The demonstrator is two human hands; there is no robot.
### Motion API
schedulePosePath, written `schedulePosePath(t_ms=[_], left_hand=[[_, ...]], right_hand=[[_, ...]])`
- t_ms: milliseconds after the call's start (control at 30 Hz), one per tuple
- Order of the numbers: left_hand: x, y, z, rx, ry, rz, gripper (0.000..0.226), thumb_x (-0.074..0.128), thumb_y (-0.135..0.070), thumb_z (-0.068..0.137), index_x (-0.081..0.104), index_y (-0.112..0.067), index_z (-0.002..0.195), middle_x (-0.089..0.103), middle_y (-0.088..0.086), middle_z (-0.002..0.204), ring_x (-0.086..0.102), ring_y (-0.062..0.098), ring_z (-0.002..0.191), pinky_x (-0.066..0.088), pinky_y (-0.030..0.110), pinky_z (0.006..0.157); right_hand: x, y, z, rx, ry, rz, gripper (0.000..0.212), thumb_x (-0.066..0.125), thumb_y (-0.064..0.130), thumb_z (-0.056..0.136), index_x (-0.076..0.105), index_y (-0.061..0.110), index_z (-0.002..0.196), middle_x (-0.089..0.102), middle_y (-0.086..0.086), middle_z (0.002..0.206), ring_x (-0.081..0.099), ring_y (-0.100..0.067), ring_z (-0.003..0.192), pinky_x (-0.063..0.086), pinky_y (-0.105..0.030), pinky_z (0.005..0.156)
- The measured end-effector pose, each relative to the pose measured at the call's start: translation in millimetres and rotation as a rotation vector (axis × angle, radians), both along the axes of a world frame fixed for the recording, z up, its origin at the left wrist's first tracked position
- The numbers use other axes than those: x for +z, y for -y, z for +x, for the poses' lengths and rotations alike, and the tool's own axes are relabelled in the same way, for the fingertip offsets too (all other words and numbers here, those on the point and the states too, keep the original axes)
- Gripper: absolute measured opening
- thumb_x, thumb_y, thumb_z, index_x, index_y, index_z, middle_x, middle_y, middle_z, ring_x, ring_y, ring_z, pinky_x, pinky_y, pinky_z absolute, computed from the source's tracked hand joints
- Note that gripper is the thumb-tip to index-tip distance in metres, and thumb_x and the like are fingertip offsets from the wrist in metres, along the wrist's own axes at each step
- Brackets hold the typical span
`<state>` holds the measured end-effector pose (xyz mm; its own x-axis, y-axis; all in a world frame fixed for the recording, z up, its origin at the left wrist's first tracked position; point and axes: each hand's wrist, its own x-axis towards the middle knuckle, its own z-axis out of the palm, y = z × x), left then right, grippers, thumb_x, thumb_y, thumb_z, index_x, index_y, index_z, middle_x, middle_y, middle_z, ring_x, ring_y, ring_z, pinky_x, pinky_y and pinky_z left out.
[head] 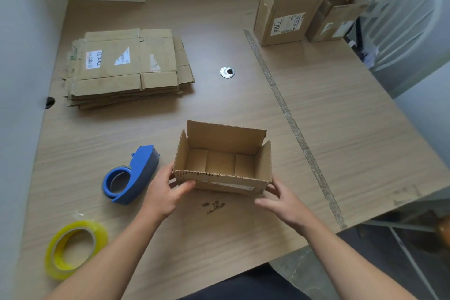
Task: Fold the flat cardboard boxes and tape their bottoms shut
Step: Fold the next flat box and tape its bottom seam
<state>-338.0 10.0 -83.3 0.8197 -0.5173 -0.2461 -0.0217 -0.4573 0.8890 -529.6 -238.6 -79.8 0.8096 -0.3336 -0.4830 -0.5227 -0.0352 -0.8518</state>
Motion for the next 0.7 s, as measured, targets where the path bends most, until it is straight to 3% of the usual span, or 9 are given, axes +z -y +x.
schedulePosePath(t_ms=[67, 167, 233, 367, 467, 633, 700], left_hand=[[7, 9, 0, 0.013, -0.006, -0.027, 0.035, 0.077, -0.025, 0.085, 0.062, -0.037, 0.114, 0.067, -0.018, 0.108, 0.059, -0.010, 0.101, 0.047, 0.015, 0.081], [19, 26, 0, 0.032, -0.005, -0.075, 0.035, 0.075, -0.026, 0.087, 0.060, -0.041, 0.114, 0.066, -0.018, 0.110, 0.058, -0.012, 0.099, 0.047, 0.012, 0.076], [27, 40, 1, 0.032, 0.008, -0.093, 0.034, 0.073, -0.028, 0.089, 0.060, -0.037, 0.119, 0.065, -0.017, 0.113, 0.059, -0.007, 0.101, 0.047, 0.013, 0.076], [39, 70, 4, 0.008, 0.015, -0.115, 0.028, 0.070, -0.032, 0.091, 0.061, -0.037, 0.117, 0.065, -0.010, 0.118, 0.060, 0.010, 0.107, 0.051, 0.028, 0.082], [47, 99, 6, 0.003, 0.031, -0.134, 0.024, 0.071, -0.032, 0.090, 0.060, -0.044, 0.108, 0.065, -0.011, 0.116, 0.060, 0.009, 0.105, 0.051, 0.025, 0.079], [67, 163, 11, -0.022, 0.047, -0.162, 0.043, 0.074, -0.040, 0.080, 0.060, -0.034, 0.121, 0.067, -0.013, 0.114, 0.063, 0.000, 0.098, 0.050, 0.017, 0.075], [77, 195, 14, -0.054, 0.067, -0.162, 0.045, 0.070, -0.047, 0.074, 0.059, -0.039, 0.117, 0.067, -0.015, 0.111, 0.063, 0.000, 0.100, 0.052, 0.019, 0.078]], right_hand=[[2, -5, 5, -0.124, 0.032, -0.043, 0.089, 0.084, 0.041, 0.072, 0.039, 0.034, 0.148, 0.051, 0.017, 0.144, 0.042, -0.003, 0.136, 0.038, -0.035, 0.112], [12, -1, 13, -0.280, 0.133, -0.043, 0.100, 0.087, 0.061, 0.059, 0.037, 0.047, 0.145, 0.045, 0.017, 0.148, 0.037, -0.005, 0.139, 0.034, -0.040, 0.113], [19, 7, 19, -0.331, 0.235, -0.023, 0.096, 0.090, 0.057, 0.059, 0.039, 0.055, 0.139, 0.049, 0.017, 0.144, 0.043, -0.004, 0.135, 0.039, -0.039, 0.110], [37, 31, 32, -0.380, 0.410, -0.010, 0.087, 0.092, 0.046, 0.064, 0.041, 0.055, 0.134, 0.063, 0.016, 0.126, 0.062, -0.006, 0.116, 0.055, -0.028, 0.094], [51, 56, 42, -0.449, 0.483, -0.054, 0.079, 0.091, 0.046, 0.063, 0.047, 0.053, 0.129, 0.065, 0.012, 0.123, 0.062, -0.009, 0.115, 0.056, -0.028, 0.090], [58, 121, 46, -0.575, 0.562, -0.020, 0.069, 0.089, 0.031, 0.065, 0.056, 0.038, 0.124, 0.070, 0.005, 0.115, 0.066, -0.014, 0.110, 0.058, -0.030, 0.085], [57, 154, 45, -0.602, 0.578, 0.010, 0.069, 0.087, 0.028, 0.064, 0.056, 0.036, 0.125, 0.071, 0.005, 0.113, 0.067, -0.014, 0.108, 0.059, -0.032, 0.086]])
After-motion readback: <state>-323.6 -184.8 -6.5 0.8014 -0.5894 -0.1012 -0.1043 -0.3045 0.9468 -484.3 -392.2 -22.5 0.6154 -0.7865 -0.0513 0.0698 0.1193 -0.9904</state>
